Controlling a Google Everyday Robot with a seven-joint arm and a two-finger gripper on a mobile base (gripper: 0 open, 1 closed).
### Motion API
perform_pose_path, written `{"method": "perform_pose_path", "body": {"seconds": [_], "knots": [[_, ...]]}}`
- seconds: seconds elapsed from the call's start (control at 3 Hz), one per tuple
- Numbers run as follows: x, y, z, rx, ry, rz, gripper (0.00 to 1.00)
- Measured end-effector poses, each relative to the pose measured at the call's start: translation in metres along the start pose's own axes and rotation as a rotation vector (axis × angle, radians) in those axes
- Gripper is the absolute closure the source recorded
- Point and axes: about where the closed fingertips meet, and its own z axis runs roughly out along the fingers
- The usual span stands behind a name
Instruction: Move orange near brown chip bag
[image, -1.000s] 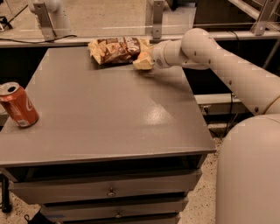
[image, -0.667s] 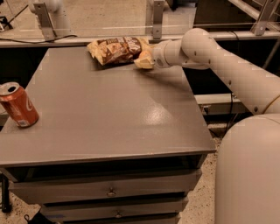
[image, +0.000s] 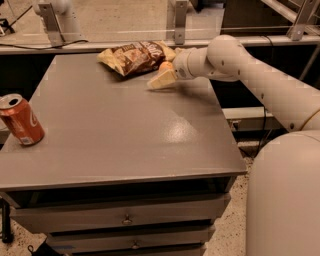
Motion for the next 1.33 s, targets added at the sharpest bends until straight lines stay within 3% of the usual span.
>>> {"method": "perform_pose_path", "body": {"seconds": [0.67, 1.33], "knots": [[-0.004, -0.001, -0.01, 0.006, -0.006, -0.01, 0.0], [-0.019, -0.019, -0.087, 0.041, -0.022, -0.043, 0.0]]}}
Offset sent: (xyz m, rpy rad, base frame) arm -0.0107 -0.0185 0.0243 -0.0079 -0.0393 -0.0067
